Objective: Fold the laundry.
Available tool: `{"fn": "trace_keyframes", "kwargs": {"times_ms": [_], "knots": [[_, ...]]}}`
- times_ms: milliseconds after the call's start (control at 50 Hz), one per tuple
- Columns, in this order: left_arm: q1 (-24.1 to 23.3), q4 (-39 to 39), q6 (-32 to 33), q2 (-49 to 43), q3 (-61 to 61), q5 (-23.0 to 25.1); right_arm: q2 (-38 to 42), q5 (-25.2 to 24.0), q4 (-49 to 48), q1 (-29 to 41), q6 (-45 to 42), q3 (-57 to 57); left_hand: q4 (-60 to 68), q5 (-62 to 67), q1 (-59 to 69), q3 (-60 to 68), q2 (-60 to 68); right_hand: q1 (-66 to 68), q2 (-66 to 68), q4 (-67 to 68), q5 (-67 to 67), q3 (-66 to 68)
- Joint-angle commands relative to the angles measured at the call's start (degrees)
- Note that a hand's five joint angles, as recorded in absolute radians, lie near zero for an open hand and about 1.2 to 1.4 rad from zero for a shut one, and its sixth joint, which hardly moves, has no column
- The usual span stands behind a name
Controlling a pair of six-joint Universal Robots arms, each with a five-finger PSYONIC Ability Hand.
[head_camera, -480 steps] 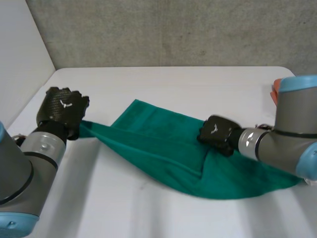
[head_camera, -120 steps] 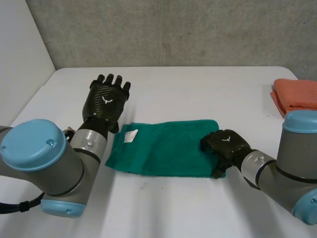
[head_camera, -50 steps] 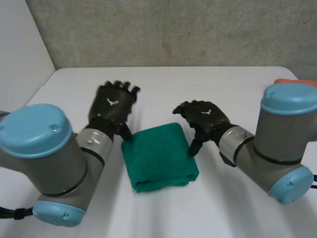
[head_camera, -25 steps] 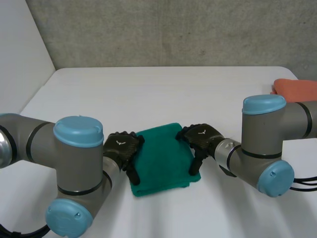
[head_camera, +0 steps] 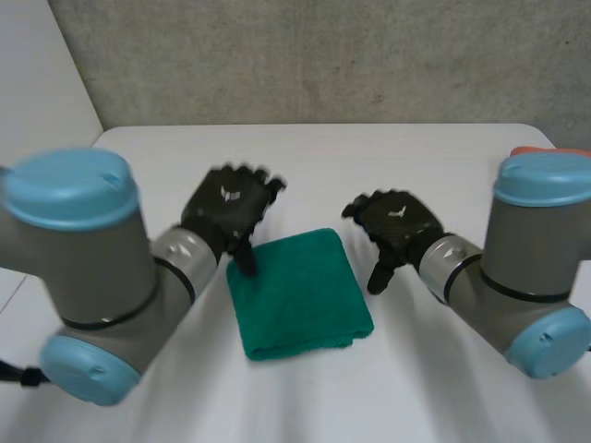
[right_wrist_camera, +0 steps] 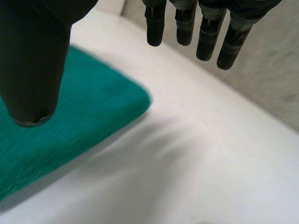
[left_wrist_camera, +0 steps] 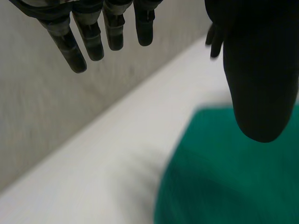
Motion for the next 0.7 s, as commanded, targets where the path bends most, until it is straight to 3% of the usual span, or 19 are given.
{"fn": "trace_keyframes", "kwargs": {"times_ms": [20, 100, 200, 280, 580, 700], "knots": [[0.87, -1.09, -1.93, 5.51, 4.60, 9.79, -6.13, 5.55, -3.35, 0.98, 5.64, 5.98, -1.55, -2.71, -1.51, -1.88, -1.52, -1.44, -2.48, -3.10, -3.82, -2.21], [1.83, -4.69, -5.62, 5.78, 8.73, 13.57, -7.19, 4.85, -3.35, 3.61, 7.58, 8.53, -1.55, -2.71, -1.51, -1.88, -1.52, -1.44, -2.48, -3.10, -3.82, -2.21], [3.85, -9.52, -10.10, 4.73, 13.48, 22.52, -6.31, 4.67, -5.63, 9.32, 7.58, 11.25, -1.33, -2.50, -1.30, -1.67, -1.31, -1.44, -2.48, -3.10, -3.82, -2.21], [4.03, -10.23, -10.99, 3.50, 14.89, 25.70, -3.33, 4.84, -9.58, 11.17, 7.49, 12.66, -1.00, -2.16, -0.96, -1.33, -0.97, -1.44, -2.48, -3.10, -3.82, -2.21], [3.94, -10.32, -11.07, 2.70, 15.51, 22.90, 7.40, 5.46, -16.36, 14.34, 0.99, 10.29, -0.15, -1.32, -0.12, -0.49, -0.13, -1.44, -2.48, -3.10, -3.82, -2.21], [3.94, -10.32, -10.99, 2.18, 14.63, 22.72, 9.68, 6.25, -19.34, 14.34, -2.00, 8.80, -0.15, -1.32, -0.12, -0.49, -0.13, 12.57, 11.53, 10.91, 10.19, 11.80]]}}
